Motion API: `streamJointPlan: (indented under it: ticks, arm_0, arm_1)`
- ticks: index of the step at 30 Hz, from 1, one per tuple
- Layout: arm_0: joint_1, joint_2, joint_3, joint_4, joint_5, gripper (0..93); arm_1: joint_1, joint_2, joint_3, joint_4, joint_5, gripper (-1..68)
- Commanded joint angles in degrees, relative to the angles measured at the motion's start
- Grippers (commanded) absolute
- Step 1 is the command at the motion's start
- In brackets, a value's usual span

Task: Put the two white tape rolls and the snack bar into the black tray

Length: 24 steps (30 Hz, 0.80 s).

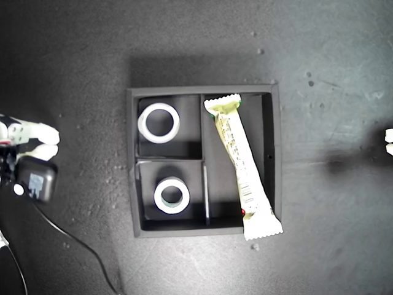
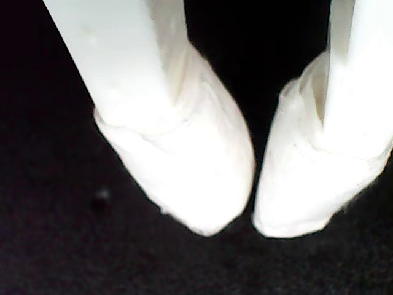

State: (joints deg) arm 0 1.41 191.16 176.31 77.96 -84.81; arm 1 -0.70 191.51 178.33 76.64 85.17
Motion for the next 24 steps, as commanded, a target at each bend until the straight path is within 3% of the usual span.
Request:
streamJointPlan:
  ticks: [1,5,24]
  arm_0:
    - [-0.70,2.90,3.52,2.02,0.00,0.5]
    - [-0.70,2.90,3.52,2.02,10.28,0.5]
    - [-0.70,2.90,3.52,2.02,9.93,0.5]
  arm_1:
    - [-0.09,0.35,0.62,0.18,0.09,2.4]
    - [-0.09,0.35,0.62,0.18,0.09,2.4]
    - [-0.09,0.35,0.62,0.18,0.09,2.4]
